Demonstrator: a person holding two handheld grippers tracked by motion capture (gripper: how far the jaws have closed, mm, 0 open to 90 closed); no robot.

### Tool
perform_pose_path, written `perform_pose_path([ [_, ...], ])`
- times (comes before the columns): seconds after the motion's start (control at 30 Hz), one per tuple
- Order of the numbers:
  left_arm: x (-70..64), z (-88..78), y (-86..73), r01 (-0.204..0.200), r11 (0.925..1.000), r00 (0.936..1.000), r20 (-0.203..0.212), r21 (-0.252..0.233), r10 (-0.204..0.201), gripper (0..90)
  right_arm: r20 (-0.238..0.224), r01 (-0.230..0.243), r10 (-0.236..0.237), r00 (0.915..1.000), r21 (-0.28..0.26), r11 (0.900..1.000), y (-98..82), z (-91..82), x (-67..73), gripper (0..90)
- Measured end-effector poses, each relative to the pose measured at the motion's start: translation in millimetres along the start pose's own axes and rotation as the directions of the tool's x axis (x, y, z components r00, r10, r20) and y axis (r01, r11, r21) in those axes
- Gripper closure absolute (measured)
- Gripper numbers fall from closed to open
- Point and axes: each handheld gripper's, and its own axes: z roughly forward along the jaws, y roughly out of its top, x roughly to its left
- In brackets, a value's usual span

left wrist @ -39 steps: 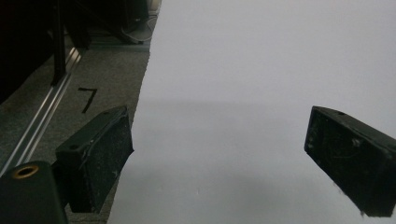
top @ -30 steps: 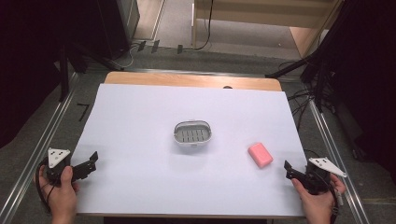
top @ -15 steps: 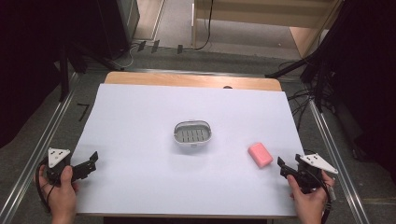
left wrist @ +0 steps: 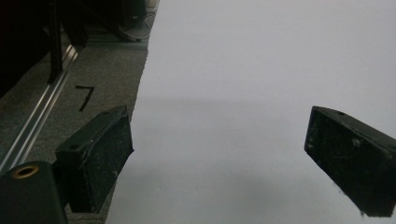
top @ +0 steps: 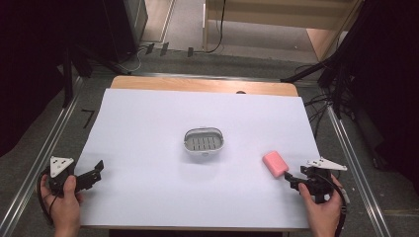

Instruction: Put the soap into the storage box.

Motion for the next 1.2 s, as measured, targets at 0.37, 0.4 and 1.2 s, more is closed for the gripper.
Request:
perform_pose_path([
  [0.37, -0.3, -0.2, 0.0, -0.004, 1.0000, 1.0000, 0.000, 0.000, 0.004, 8.2, -0.040, 0.022, -0.016, 0.9990, 0.134, 0.991, 20.1, 0.0, 4.9, 21.5],
  [0.4, -0.3, -0.2, 0.0, -0.004, 1.0000, 1.0000, 0.000, 0.000, 0.004, 8.1, -0.040, 0.022, -0.016, 0.9990, 0.134, 0.991, 20.1, 0.0, 4.9, 21.5],
  [1.2, -0.1, -0.3, 0.0, -0.004, 1.0000, 1.0000, 0.002, 0.002, 0.004, 8.2, -0.039, 0.087, -0.080, 0.9960, 0.247, 0.965, 51.8, 28.1, 27.9, 21.2],
])
